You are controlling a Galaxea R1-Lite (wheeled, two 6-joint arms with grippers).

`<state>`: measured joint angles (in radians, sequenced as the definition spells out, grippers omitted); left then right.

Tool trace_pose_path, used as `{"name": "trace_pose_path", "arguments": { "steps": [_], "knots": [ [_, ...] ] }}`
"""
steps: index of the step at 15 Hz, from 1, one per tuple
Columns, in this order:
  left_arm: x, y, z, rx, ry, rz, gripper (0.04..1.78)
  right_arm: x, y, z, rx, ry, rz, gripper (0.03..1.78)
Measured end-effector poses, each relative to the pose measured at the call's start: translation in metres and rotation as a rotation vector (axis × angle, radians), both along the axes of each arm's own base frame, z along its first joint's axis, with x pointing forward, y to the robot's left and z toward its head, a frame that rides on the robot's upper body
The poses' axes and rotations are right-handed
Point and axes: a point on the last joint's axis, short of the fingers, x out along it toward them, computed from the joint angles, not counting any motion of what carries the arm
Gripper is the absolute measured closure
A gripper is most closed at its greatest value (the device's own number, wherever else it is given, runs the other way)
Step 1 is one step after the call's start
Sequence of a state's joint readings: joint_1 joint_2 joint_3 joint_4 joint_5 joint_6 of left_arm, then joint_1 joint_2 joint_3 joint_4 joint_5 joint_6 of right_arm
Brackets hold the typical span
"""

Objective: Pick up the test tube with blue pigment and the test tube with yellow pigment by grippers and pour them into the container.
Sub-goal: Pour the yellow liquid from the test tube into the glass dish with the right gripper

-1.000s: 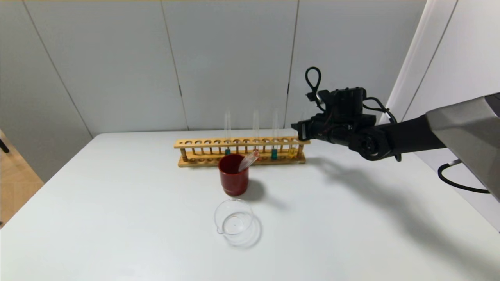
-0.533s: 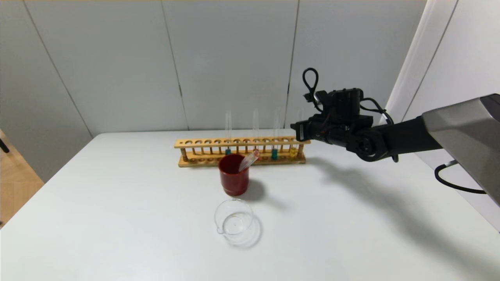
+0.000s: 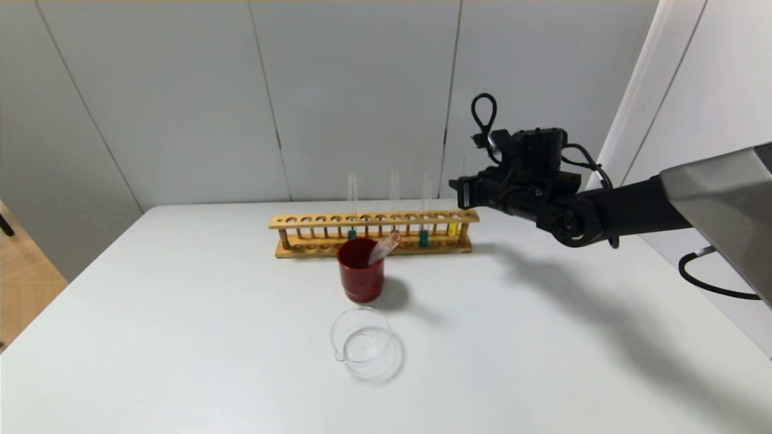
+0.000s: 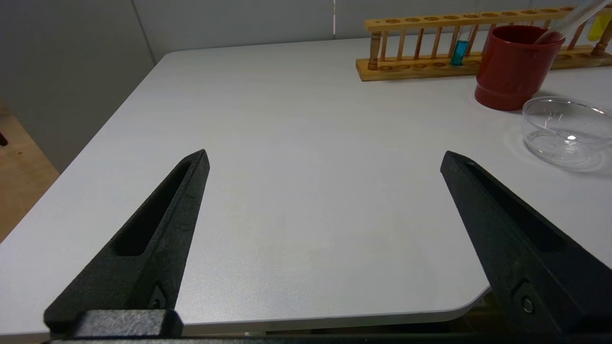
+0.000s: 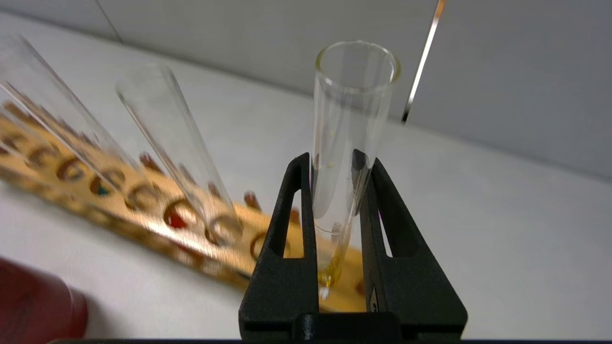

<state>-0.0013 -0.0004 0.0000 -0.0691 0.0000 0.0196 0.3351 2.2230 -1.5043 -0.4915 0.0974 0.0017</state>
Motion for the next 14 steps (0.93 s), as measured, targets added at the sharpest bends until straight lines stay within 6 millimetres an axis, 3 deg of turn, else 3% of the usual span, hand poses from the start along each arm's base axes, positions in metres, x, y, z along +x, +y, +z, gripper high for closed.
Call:
{"name": "trace_pose_path", "arguments": {
  "steps": [7,14],
  "knots": [
    [0.0,0.0,0.0,0.0,0.0,0.0,0.11,-0.004,-0.003,0.029,-0.027,-0.089,0.006,1.53],
    [0.0,0.0,0.0,0.0,0.0,0.0,0.11,-0.024,-0.015,0.091,-0.011,-0.143,-0.01,1.53]
  ]
}}
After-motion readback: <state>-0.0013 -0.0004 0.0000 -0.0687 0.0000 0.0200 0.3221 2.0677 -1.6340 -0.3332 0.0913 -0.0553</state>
